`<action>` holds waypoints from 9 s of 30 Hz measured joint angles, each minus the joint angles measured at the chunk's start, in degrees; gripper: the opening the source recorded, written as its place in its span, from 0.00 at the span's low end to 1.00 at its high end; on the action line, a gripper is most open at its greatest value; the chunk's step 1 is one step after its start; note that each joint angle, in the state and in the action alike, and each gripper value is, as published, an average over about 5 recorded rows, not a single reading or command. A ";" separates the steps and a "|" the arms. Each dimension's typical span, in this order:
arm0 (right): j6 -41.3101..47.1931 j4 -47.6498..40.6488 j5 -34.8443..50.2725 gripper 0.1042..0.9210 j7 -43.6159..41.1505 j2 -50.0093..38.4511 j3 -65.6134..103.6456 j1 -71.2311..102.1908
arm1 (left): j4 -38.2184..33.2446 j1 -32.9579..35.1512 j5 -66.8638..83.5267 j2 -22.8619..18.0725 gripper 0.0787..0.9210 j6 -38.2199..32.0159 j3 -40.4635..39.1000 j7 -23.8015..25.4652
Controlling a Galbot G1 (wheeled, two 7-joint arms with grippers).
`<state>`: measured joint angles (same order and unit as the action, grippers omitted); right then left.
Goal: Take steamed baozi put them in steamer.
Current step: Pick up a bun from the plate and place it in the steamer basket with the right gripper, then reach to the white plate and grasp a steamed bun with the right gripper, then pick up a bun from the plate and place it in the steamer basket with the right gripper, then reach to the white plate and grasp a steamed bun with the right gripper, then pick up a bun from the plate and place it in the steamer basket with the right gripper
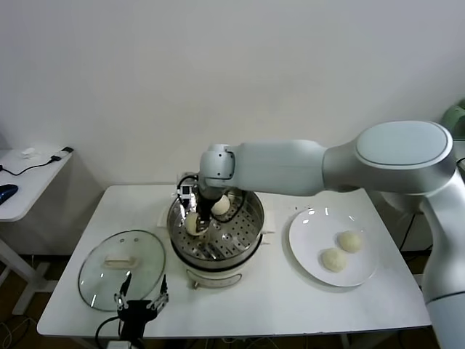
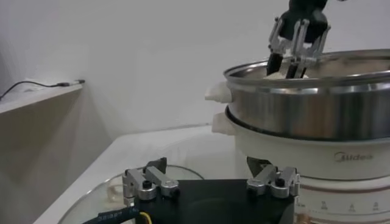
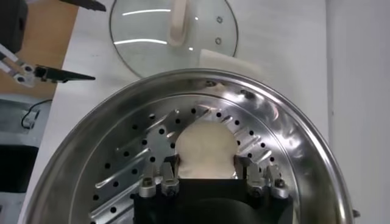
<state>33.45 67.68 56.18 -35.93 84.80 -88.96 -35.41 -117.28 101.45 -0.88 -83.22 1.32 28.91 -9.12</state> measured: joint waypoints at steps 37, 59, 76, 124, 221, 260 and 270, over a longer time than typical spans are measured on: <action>-17.97 16.64 -20.67 0.88 -17.85 -41.31 -18.48 -16.76 | -1.09 -0.12 -0.33 0.48 0.88 0.58 0.69 0.48; -13.31 10.62 -33.22 0.88 -12.01 -47.09 -1.34 9.65 | -0.87 1.34 -1.10 -0.27 0.88 0.25 0.77 0.32; -11.49 6.81 -34.13 0.74 -10.66 -45.26 3.70 15.94 | -0.90 1.47 -1.16 -0.39 0.88 0.11 0.89 0.03; -52.01 10.36 -36.08 0.51 -26.92 -5.86 -1.24 -12.32 | -1.51 1.28 -1.28 0.14 0.88 -0.16 0.68 -0.36; -27.02 -14.73 -48.21 0.85 -20.81 -41.50 19.53 24.30 | 0.39 2.00 -3.05 -2.57 0.88 -0.28 0.58 -0.32; -11.54 15.39 -1.99 0.71 -11.76 -23.49 -8.07 -22.06 | -2.23 1.98 -2.65 -1.61 0.88 0.85 -0.81 -0.41; -6.39 17.30 -0.12 0.71 -6.04 -17.73 -8.10 -16.79 | -2.32 2.03 -2.47 -1.57 0.88 0.96 -0.57 -0.34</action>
<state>27.06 84.98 56.06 -41.97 67.06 -97.06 -52.20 -119.61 103.48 -3.35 -84.79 2.28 28.34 -9.46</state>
